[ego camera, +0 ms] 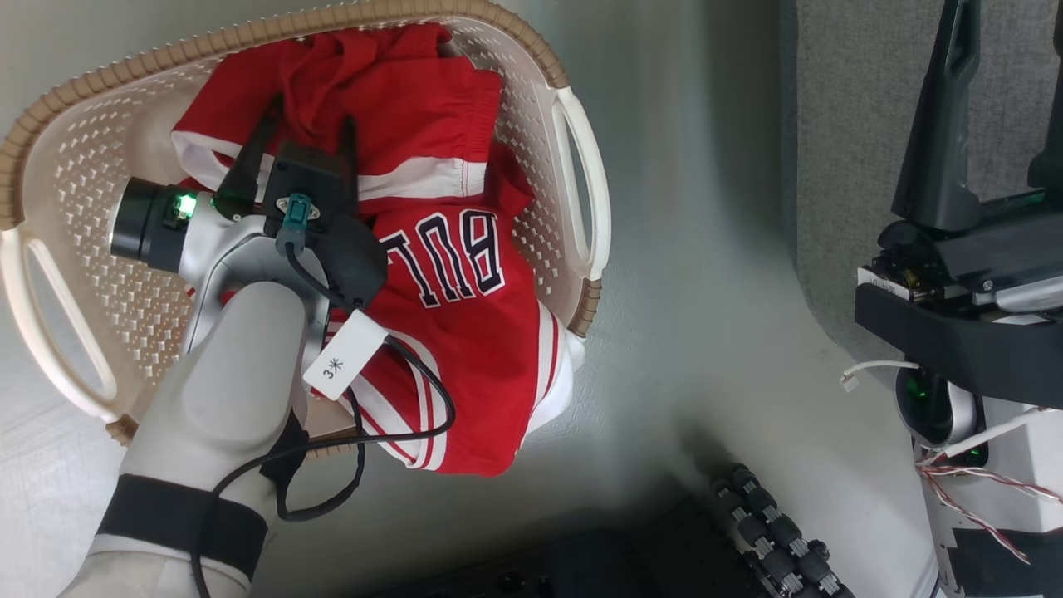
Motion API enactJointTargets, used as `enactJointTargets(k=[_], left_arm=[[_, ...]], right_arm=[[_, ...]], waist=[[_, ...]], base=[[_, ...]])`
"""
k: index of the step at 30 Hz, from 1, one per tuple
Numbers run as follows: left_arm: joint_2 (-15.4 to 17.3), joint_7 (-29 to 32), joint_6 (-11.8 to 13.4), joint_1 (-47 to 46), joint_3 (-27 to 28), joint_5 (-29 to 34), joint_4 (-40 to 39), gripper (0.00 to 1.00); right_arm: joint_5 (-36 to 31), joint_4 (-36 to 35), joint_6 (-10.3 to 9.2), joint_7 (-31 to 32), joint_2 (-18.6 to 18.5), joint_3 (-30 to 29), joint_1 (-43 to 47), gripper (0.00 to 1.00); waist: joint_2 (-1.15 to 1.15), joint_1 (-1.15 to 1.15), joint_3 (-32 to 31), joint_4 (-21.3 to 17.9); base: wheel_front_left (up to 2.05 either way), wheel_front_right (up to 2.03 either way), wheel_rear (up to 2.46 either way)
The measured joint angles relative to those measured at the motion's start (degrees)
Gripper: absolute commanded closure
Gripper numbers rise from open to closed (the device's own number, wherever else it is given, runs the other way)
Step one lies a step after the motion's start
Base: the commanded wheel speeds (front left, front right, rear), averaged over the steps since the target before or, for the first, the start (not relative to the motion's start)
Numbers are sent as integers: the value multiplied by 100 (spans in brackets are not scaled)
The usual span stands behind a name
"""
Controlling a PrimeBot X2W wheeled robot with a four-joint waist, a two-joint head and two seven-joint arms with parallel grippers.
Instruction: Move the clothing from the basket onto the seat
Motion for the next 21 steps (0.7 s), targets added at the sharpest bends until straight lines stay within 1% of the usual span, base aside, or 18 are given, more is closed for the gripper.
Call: enactJointTargets(k=[1,2,3,4,10,13,21], left_arm=[[-3,-27,3,-21,8,7,31,53],[-4,-62,4,-34,14,10,73,66],[-7,-89,4,-38,16,13,111,92],[-11,-107,5,-39,21,14,143,100],[-38,-203,44,-40,69,13,336,100],[-58,-282,46,-38,66,12,389,100],[-121,-420,45,147,-78,-57,535,100]], right_arm=[[0,26,0,-1,11,0,-29,0],[-9,48,1,-1,24,0,-43,0],[-22,68,12,-1,34,0,-44,0],[-25,92,20,-1,44,-1,-47,0],[-32,294,48,0,97,9,-105,0],[-32,434,94,0,116,10,-113,0],[-41,901,180,2,153,44,-115,0]], waist=[[0,0,13,-9],[-1,0,16,-18],[-1,0,10,-23],[-1,0,0,-25],[-1,0,-109,-25],[-1,0,-189,-15],[-1,0,-520,73]], base=[[0,0,0],[0,0,0],[0,0,0],[0,0,0],[0,0,0],[0,0,0],[0,0,0]])
